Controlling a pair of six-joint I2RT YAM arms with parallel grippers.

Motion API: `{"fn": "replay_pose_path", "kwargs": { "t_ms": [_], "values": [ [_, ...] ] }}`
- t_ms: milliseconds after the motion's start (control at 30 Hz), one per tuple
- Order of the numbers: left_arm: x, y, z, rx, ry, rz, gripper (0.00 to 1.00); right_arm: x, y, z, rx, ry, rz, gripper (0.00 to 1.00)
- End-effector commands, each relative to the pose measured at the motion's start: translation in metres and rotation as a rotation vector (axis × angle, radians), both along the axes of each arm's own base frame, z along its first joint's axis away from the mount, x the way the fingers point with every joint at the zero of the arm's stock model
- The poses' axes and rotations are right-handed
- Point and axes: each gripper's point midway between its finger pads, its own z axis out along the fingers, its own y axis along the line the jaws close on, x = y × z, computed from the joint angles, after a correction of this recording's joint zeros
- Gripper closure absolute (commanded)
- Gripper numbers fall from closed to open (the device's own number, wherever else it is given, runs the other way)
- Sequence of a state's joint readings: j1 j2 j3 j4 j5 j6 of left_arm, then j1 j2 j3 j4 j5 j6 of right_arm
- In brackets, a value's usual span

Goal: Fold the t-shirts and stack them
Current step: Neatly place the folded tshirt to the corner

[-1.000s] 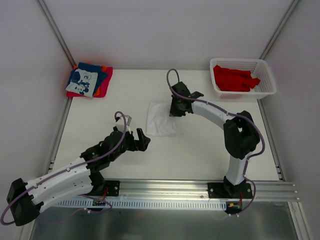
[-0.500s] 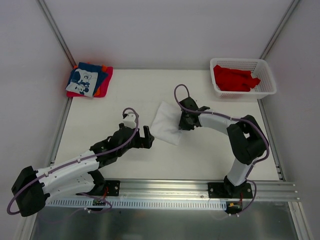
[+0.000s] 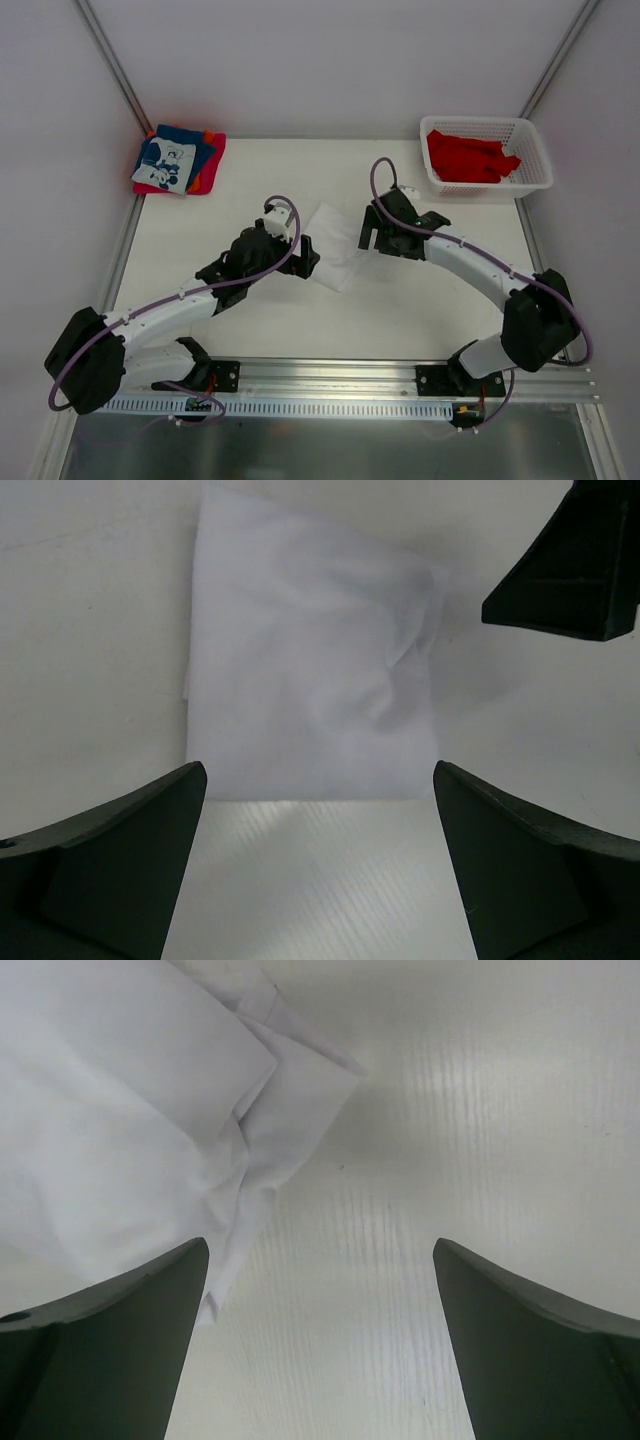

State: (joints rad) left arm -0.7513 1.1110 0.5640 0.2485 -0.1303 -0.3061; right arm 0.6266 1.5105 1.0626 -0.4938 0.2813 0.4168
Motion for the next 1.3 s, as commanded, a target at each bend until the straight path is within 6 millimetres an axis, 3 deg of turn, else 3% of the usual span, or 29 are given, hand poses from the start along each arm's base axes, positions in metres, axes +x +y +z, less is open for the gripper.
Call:
{"fn": "replay_pose_path", "kwargs": {
  "t_ms": [0,100,200,267,367,433,467,533,567,600,700,800,933,1067,1133,1267],
  "values": [
    [0.01,-0.023,0.034,-0.074,-0.125,-0.185,0.01,-0.006,-0.018,0.041,-0.039,-0.078,-0.011,0.0],
    [0.025,-0.011,0.035,-0.15,-0.109,-0.276,0.01,-0.018,-0.025,0.047,-0.024,-0.1,-0.024,0.01],
    [0.055,0.006,0.035,-0.21,-0.097,-0.302,0.01,-0.032,-0.035,0.047,-0.003,-0.114,-0.05,0.01],
    [0.08,0.033,0.01,-0.218,0.009,-0.234,0.01,-0.043,-0.044,0.046,0.012,-0.124,-0.068,0.0],
    [0.109,0.062,-0.004,-0.249,0.068,-0.137,0.01,-0.057,-0.056,0.047,0.016,-0.134,-0.08,0.01],
    [0.112,0.064,-0.02,-0.26,0.134,-0.136,0.01,-0.065,-0.067,0.048,-0.003,-0.14,-0.093,0.01],
    [0.12,0.064,-0.016,-0.252,0.132,-0.14,0.01,-0.067,-0.069,0.051,0.001,-0.15,-0.096,0.0],
    [0.122,0.062,-0.036,-0.256,0.217,-0.135,0.01,-0.072,-0.076,0.062,0.016,-0.183,-0.102,0.01],
    [0.128,0.061,-0.034,-0.267,0.221,-0.138,0.01,-0.074,-0.078,0.067,0.021,-0.196,-0.104,0.0],
    [0.127,0.058,-0.042,-0.28,0.254,-0.143,0.01,-0.075,-0.08,0.075,0.034,-0.219,-0.108,0.0],
    [0.119,0.052,-0.042,-0.336,0.293,-0.144,0.01,-0.08,-0.089,0.086,0.03,-0.248,-0.121,0.01],
    [0.105,0.05,-0.047,-0.316,0.316,-0.13,0.01,-0.085,-0.095,0.088,0.021,-0.244,-0.128,0.01],
    [0.103,0.063,-0.068,-0.243,0.397,-0.025,0.01,-0.091,-0.098,0.092,0.045,-0.258,-0.14,0.01],
    [0.082,0.068,-0.095,-0.235,0.518,0.065,0.01,-0.097,-0.106,0.098,0.056,-0.281,-0.155,0.0],
    [0.069,0.064,-0.1,-0.234,0.533,0.077,0.01,-0.102,-0.111,0.101,0.056,-0.29,-0.163,0.0],
    [0.05,0.039,-0.105,-0.184,0.523,0.002,0.01,-0.108,-0.112,0.107,0.084,-0.302,-0.161,0.0]
  ]
}}
